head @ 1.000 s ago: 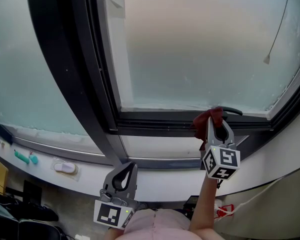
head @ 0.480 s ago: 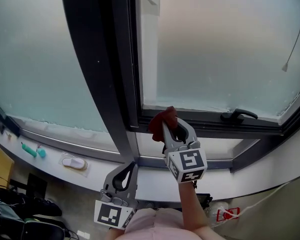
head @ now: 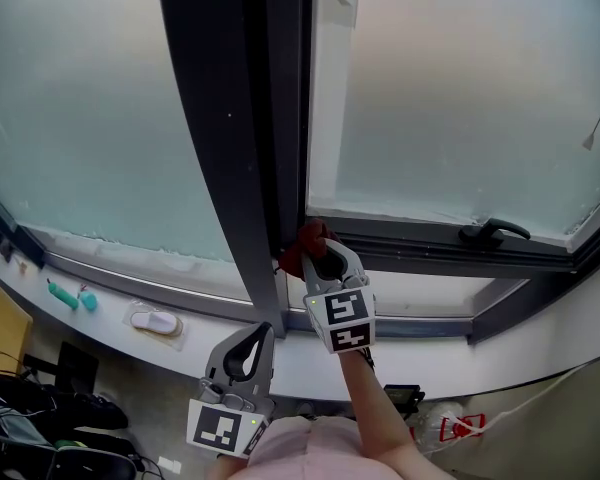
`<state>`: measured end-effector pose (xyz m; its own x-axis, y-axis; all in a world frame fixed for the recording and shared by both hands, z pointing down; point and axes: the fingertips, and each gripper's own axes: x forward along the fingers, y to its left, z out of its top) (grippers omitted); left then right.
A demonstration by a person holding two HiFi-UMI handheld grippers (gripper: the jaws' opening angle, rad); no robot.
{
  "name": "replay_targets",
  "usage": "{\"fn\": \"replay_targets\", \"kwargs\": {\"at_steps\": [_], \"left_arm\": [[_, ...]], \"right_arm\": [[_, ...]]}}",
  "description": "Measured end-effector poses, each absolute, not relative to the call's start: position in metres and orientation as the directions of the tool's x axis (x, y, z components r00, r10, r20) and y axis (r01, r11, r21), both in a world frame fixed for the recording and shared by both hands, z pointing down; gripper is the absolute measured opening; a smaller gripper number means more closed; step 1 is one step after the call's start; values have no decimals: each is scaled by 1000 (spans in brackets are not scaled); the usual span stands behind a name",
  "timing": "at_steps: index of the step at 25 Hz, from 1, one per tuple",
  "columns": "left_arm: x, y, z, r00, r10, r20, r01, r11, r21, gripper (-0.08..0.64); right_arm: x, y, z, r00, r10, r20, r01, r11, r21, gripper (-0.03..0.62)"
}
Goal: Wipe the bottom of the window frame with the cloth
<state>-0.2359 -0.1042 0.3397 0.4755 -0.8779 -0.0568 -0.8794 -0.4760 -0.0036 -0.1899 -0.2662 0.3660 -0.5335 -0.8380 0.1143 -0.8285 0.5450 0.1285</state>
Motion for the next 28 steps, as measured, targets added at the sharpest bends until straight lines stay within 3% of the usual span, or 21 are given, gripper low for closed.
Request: {"fn": "replay_targets", "kwargs": {"at_steps": [11, 28], "left_arm": [[-225, -111, 346, 500, -865, -45, -866, -500, 3, -6], [-173, -112, 344, 534, -844, -44, -845, -535, 11, -6]], "right_arm": [[-180, -264, 366, -535, -837, 119, -824, 547, 149, 72], [-101, -262, 366, -476, -870, 129, -866, 490, 105, 74]]}}
